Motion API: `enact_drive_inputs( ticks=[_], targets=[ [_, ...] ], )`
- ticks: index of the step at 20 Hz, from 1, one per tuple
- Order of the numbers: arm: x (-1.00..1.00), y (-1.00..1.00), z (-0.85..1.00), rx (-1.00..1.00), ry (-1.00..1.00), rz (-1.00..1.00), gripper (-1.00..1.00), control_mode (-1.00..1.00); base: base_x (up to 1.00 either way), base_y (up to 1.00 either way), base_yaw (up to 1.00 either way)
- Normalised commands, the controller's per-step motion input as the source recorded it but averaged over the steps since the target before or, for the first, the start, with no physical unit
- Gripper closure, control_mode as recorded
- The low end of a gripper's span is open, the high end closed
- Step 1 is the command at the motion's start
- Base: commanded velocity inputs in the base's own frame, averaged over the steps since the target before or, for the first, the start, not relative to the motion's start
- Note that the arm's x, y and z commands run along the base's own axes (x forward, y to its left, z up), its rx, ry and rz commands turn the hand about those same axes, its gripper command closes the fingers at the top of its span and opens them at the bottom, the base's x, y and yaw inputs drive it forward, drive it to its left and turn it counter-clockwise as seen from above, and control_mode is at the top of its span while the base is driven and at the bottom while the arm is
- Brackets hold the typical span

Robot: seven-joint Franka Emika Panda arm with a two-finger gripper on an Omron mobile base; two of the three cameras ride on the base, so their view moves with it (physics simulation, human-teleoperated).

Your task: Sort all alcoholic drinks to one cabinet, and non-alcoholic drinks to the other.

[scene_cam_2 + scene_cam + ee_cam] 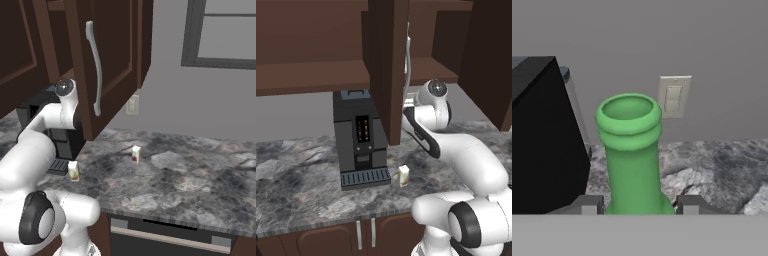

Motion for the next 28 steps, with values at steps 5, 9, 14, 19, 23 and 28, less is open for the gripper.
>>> enact_drive_inputs(
  ticks=[5, 9, 14, 19, 23, 28],
  targets=[
    [-0.08, -0.03, 0.33, 0.0, -0.04, -0.03, 1.0, -1.0, 0.0, 0.0, 0.0],
    [-0.12, -0.03, 0.31, 0.0, -0.05, -0.03, 1.0, -1.0, 0.0, 0.0, 0.0],
    [-0.12, -0.02, 0.31, 0.0, -0.06, -0.03, 1.0, -1.0, 0.0, 0.0, 0.0],
    [-0.09, -0.04, 0.33, 0.0, -0.07, -0.03, 1.0, -1.0, 0.0, 0.0, 0.0],
    [-0.09, -0.06, 0.34, 0.0, -0.06, -0.03, 1.0, -1.0, 0.0, 0.0, 0.0],
    [-0.06, -0.09, 0.36, 0.0, -0.04, -0.02, 1.0, -1.0, 0.0, 0.0, 0.0]
  ],
)
